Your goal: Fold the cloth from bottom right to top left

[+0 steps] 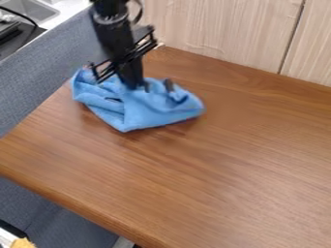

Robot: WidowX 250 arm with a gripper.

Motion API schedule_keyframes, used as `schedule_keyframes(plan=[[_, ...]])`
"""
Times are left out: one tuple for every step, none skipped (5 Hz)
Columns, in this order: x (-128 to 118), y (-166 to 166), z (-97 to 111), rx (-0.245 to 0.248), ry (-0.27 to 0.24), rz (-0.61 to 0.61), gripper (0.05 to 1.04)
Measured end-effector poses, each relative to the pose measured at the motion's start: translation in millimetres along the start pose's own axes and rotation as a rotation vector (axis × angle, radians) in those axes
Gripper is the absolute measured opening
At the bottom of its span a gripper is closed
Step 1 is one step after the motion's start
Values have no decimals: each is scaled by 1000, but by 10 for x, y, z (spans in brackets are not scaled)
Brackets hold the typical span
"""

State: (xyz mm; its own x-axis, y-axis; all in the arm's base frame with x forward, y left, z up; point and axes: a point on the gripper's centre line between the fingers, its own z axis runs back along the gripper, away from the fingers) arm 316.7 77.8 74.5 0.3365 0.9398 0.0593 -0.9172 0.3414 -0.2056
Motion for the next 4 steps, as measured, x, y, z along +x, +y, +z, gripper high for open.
schedule_keyframes(plan=[[64, 121, -168, 39, -19, 16, 55], [65, 207, -266, 70, -31, 7, 55], [72, 239, -266, 91, -35, 26, 80], [95, 292, -242, 126, -37, 50, 233]])
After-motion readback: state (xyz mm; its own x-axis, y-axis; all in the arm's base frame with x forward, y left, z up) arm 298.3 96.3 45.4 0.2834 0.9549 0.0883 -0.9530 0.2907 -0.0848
